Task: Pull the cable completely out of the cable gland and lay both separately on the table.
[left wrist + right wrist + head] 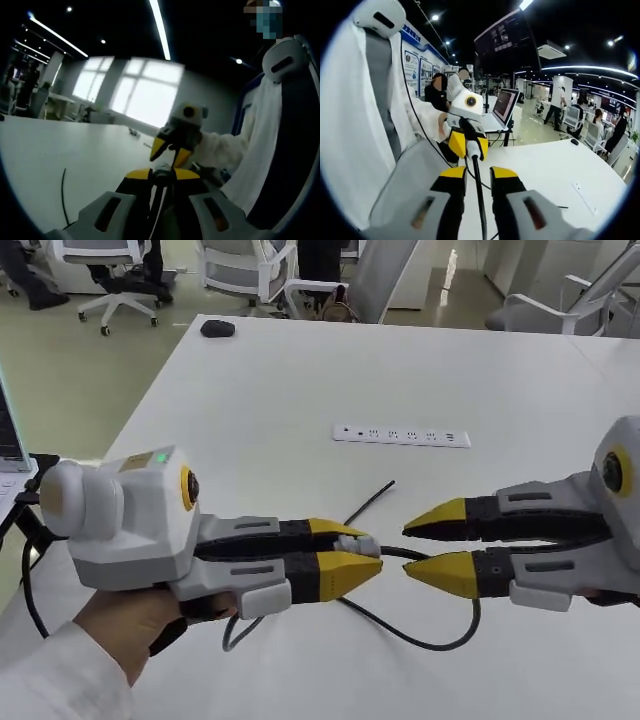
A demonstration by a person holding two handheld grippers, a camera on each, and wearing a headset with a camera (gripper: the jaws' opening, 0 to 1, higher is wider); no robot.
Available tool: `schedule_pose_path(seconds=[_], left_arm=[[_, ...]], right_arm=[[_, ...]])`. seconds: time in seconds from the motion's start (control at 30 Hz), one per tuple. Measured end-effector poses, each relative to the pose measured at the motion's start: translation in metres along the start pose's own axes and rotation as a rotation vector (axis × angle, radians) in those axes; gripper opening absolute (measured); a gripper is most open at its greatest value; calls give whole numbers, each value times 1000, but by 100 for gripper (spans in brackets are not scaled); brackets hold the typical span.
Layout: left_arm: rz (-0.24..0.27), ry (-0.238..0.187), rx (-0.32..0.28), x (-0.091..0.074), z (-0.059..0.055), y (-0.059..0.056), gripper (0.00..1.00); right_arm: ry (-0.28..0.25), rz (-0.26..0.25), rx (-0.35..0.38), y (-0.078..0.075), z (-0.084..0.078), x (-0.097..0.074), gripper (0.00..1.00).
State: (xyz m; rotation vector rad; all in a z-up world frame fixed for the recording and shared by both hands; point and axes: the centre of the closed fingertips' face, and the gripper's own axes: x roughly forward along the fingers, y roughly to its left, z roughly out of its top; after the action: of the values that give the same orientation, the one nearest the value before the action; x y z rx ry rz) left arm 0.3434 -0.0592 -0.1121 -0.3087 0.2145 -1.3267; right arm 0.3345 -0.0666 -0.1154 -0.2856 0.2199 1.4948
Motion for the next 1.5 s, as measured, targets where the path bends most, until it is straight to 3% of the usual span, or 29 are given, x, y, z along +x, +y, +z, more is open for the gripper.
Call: schedule_pose_path(seconds=[0.37, 0.73, 0.93, 1.13, 1.5], left_arm=[[-8, 5, 23, -2, 0, -3, 17], [1, 3, 14, -2, 0, 1, 17], [8, -41, -11, -3, 6, 4, 17], [22, -46, -6, -10, 9, 8, 17], [38, -17, 1, -15, 1, 9, 17]], right_arm=[[7, 46, -29, 6, 1, 11, 4], [16, 35, -38, 4, -1, 12, 3], [9, 20, -48, 0, -1, 10, 3], [42, 1, -59, -5, -11, 3, 3], [106, -31, -29, -10, -51, -10, 3]])
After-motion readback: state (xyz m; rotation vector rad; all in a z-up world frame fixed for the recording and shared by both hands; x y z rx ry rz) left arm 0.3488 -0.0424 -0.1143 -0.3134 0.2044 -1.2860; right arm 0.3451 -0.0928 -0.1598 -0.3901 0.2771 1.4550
